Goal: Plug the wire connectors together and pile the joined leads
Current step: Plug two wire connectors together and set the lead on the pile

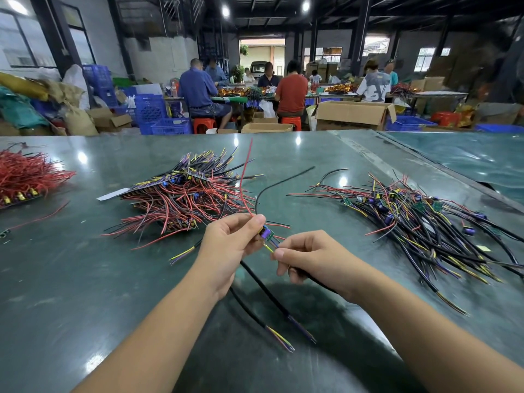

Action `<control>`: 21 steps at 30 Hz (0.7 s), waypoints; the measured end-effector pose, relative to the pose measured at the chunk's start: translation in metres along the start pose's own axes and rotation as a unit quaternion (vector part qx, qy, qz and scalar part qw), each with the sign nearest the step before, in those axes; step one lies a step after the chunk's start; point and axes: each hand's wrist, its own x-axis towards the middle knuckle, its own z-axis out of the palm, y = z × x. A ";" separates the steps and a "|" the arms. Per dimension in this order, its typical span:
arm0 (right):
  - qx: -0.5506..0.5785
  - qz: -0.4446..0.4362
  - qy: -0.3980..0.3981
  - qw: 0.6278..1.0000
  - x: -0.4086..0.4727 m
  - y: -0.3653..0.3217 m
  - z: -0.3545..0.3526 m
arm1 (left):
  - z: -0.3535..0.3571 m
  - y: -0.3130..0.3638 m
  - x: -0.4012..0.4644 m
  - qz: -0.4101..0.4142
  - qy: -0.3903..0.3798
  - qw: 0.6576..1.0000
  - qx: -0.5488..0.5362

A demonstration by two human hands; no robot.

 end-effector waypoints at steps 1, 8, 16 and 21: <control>0.008 0.005 0.003 1.000 0.000 0.000 0.000 | 0.000 0.000 0.001 0.002 0.006 1.000 0.002; -0.151 -0.027 0.045 0.987 0.000 0.000 0.003 | -0.004 -0.003 0.003 0.007 0.030 0.998 0.055; -0.248 -0.062 0.077 0.964 0.001 0.003 0.004 | -0.002 -0.001 0.000 0.011 0.006 0.999 0.051; -0.253 -0.093 0.098 0.958 0.000 0.003 0.006 | -0.001 0.000 -0.001 -0.002 -0.020 1.000 0.021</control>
